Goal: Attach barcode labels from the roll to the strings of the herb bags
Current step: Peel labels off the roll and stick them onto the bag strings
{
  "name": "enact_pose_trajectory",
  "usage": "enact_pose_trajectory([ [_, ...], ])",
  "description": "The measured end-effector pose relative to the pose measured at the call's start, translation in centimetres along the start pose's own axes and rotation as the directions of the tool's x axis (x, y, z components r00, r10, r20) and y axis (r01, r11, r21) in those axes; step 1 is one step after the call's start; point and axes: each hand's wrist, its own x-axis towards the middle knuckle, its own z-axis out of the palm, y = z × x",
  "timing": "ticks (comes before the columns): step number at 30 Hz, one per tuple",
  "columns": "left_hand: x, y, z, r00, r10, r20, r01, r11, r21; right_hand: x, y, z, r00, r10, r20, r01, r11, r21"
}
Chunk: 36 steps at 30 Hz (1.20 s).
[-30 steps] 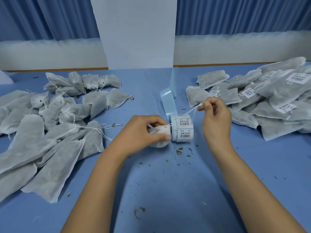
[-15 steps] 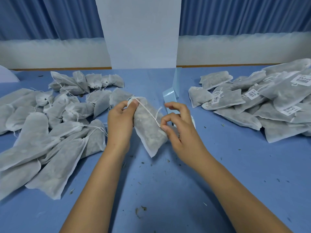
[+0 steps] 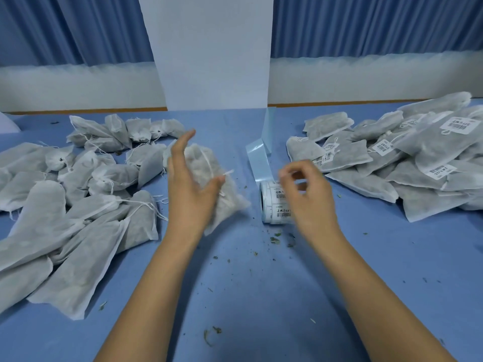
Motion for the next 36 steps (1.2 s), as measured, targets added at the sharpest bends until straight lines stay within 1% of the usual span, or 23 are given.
enact_pose_trajectory([
  [1, 0.1, -0.4, -0.1, 1.000, 0.015, -0.005, -0.014, 0.997, 0.077, 0.6, 0.4, -0.6, 0.989, 0.127, -0.081, -0.132, 0.990, -0.054],
  [2, 0.1, -0.7, -0.1, 1.000, 0.009, 0.000, -0.009, 0.990, 0.140, 1.0, 0.9, -1.0, 0.961, 0.260, -0.089, -0.269, 0.958, -0.099],
  [3, 0.1, -1.0, 0.1, 1.000, -0.002, 0.012, -0.001, 0.981, 0.194, 1.2, 1.3, -1.1, 0.920, 0.392, -0.026, -0.392, 0.915, -0.091],
  [4, -0.1, -1.2, 0.4, 1.000, -0.002, 0.031, -0.005, 0.970, 0.242, 1.1, 1.6, -1.0, 0.861, 0.502, 0.079, -0.501, 0.865, -0.026],
  [5, -0.4, -1.3, 0.7, 0.998, 0.013, 0.058, -0.028, 0.961, 0.275, 1.0, 1.6, -0.7, 0.794, 0.577, 0.192, -0.597, 0.800, 0.067],
  [6, -0.6, -1.4, 1.0, 0.995, 0.036, 0.092, -0.061, 0.957, 0.285, 0.8, 1.5, -0.5, 0.742, 0.612, 0.273, -0.661, 0.735, 0.149],
  [7, -0.8, -1.5, 1.2, 0.990, 0.056, 0.126, -0.089, 0.957, 0.277, 0.7, 1.4, -0.4, 0.714, 0.624, 0.316, -0.694, 0.688, 0.210],
  [8, -0.9, -1.5, 1.3, 0.986, 0.069, 0.153, -0.109, 0.957, 0.268, 0.7, 1.3, -0.5, 0.708, 0.623, 0.333, -0.703, 0.667, 0.247],
  [10, -1.1, -1.7, 1.5, 0.981, 0.082, 0.178, -0.131, 0.950, 0.283, 0.8, 1.3, -0.8, 0.722, 0.593, 0.357, -0.686, 0.680, 0.258],
  [12, -1.1, -1.8, 1.7, 0.980, 0.084, 0.182, -0.140, 0.937, 0.319, 0.7, 1.2, -1.0, 0.734, 0.554, 0.394, -0.657, 0.725, 0.206],
  [14, -1.1, -2.0, 1.8, 0.974, 0.090, 0.206, -0.154, 0.934, 0.321, 0.6, 0.9, -1.1, 0.724, 0.527, 0.445, -0.636, 0.760, 0.134],
  [17, -1.2, -1.9, 2.0, 0.940, 0.051, 0.339, -0.148, 0.952, 0.266, 0.5, 0.9, -1.3, 0.719, 0.507, 0.476, -0.610, 0.789, 0.081],
  [19, -1.4, -1.7, 2.3, 0.909, 0.020, 0.415, -0.145, 0.951, 0.272, 0.5, 0.9, -1.3, 0.723, 0.497, 0.480, -0.600, 0.796, 0.078],
  [21, -1.6, -1.6, 2.6, 0.911, 0.016, 0.412, -0.137, 0.954, 0.266, 0.5, 1.0, -1.4, 0.723, 0.492, 0.485, -0.595, 0.800, 0.075],
  [25, -1.6, -1.5, 2.7, 0.925, 0.053, 0.377, -0.159, 0.954, 0.255, 0.6, 1.2, -1.3, 0.725, 0.495, 0.479, -0.590, 0.805, 0.063],
  [29, -1.8, -1.3, 2.4, 0.917, 0.081, 0.391, -0.200, 0.941, 0.273, 0.6, 1.1, -1.2, 0.725, 0.504, 0.469, -0.608, 0.788, 0.095],
  [33, -1.9, -1.3, 2.3, 0.920, 0.094, 0.381, -0.202, 0.946, 0.254, 0.7, 1.2, -1.3, 0.720, 0.504, 0.478, -0.614, 0.783, 0.098],
  [36, -1.7, -1.3, 2.1, 0.913, 0.109, 0.393, -0.241, 0.922, 0.303, 0.6, 1.1, -1.2, 0.729, 0.505, 0.462, -0.604, 0.792, 0.088],
])
